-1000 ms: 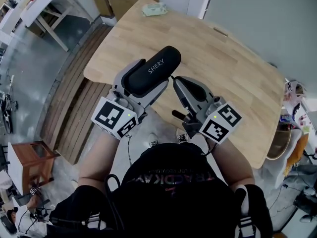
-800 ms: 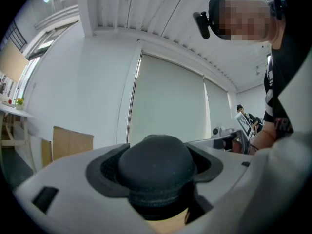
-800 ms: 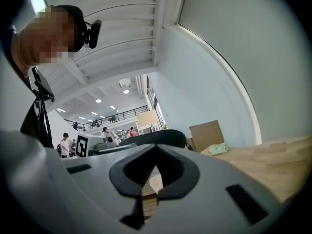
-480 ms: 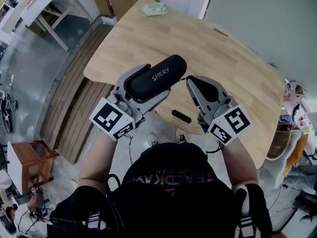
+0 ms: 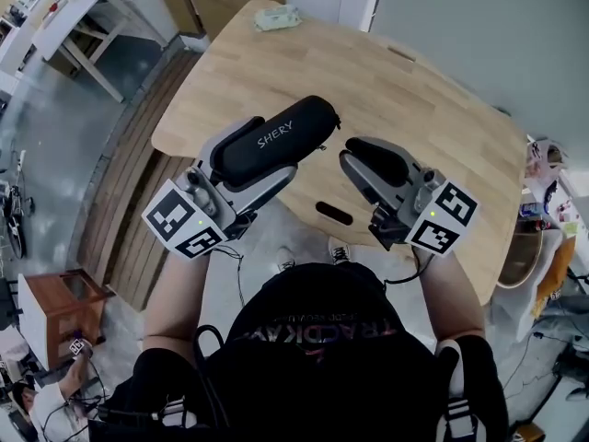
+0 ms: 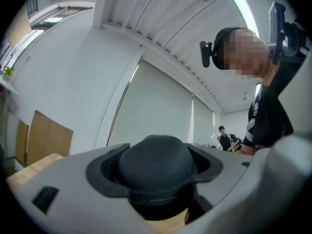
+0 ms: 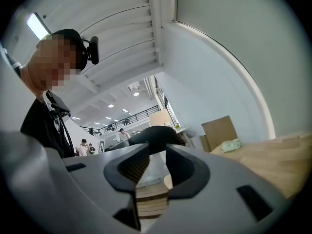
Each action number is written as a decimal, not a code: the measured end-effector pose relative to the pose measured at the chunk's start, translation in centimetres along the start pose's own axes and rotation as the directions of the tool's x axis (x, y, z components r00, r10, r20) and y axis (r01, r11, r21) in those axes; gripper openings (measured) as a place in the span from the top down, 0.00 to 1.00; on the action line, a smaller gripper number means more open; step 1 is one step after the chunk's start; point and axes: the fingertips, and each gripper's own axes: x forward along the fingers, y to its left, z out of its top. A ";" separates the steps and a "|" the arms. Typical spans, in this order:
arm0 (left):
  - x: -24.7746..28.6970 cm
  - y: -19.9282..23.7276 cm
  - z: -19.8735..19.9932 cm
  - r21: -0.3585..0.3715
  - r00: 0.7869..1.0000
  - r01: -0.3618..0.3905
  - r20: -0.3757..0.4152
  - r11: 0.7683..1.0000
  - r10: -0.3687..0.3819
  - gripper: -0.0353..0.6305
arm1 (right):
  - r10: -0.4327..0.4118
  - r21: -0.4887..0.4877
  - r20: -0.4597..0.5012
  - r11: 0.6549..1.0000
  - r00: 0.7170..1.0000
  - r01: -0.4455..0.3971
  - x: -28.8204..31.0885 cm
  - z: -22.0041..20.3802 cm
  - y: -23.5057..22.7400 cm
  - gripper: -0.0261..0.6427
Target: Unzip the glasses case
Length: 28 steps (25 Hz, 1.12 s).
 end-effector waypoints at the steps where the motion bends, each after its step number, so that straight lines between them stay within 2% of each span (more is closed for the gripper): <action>1: 0.1 0.0 0.1 0.014 1.000 -0.008 -0.004 1.000 0.008 0.42 | 0.006 -0.005 -0.002 1.000 1.000 -0.006 0.4 -0.2 0.4 0.77; 4: 0.4 -0.3 0.2 0.031 1.000 -0.012 -0.003 0.999 0.012 0.42 | 0.000 -0.016 -0.006 1.000 1.000 0.000 1.6 -0.9 1.1 0.76; 6: 0.6 -0.6 0.4 0.030 1.000 -0.010 0.006 1.000 0.009 0.42 | 0.010 0.050 0.013 0.999 1.000 -0.011 2.0 -1.2 1.0 0.76; 9: 0.8 -0.8 0.4 0.044 1.000 -0.014 0.007 0.999 0.014 0.42 | 0.054 0.191 0.056 0.979 0.997 -0.063 2.1 -1.3 1.2 0.76; 14: 0.6 -1.3 -0.1 0.121 0.999 -0.025 -0.022 0.992 0.028 0.42 | 0.094 0.278 0.084 0.954 0.992 -0.114 2.5 -1.5 1.9 0.77; 15: 0.5 -1.3 -0.2 0.129 0.999 -0.028 -0.023 0.991 0.031 0.42 | 0.097 0.292 0.093 0.949 0.991 -0.120 2.5 -1.4 2.0 0.78; 17: 0.3 -1.2 -0.2 0.129 0.999 -0.033 -0.022 0.991 0.036 0.42 | 0.096 0.325 0.116 0.937 0.989 -0.129 2.2 -1.4 2.0 0.87; 20: 0.1 -1.1 -0.3 0.129 0.999 -0.037 -0.028 0.991 0.041 0.42 | 0.081 0.361 0.153 0.923 0.985 -0.132 1.8 -1.1 1.7 0.90; 23: 0.1 -1.3 -0.7 0.147 0.998 -0.037 -0.040 0.988 0.044 0.42 | 0.070 0.342 0.151 0.932 0.986 -0.119 1.8 -1.1 1.8 0.90; 28: -0.1 -1.5 -1.2 0.150 0.997 -0.035 -0.056 0.988 0.044 0.42 | 0.017 0.214 0.087 0.976 0.996 -0.035 1.7 -1.8 2.0 0.91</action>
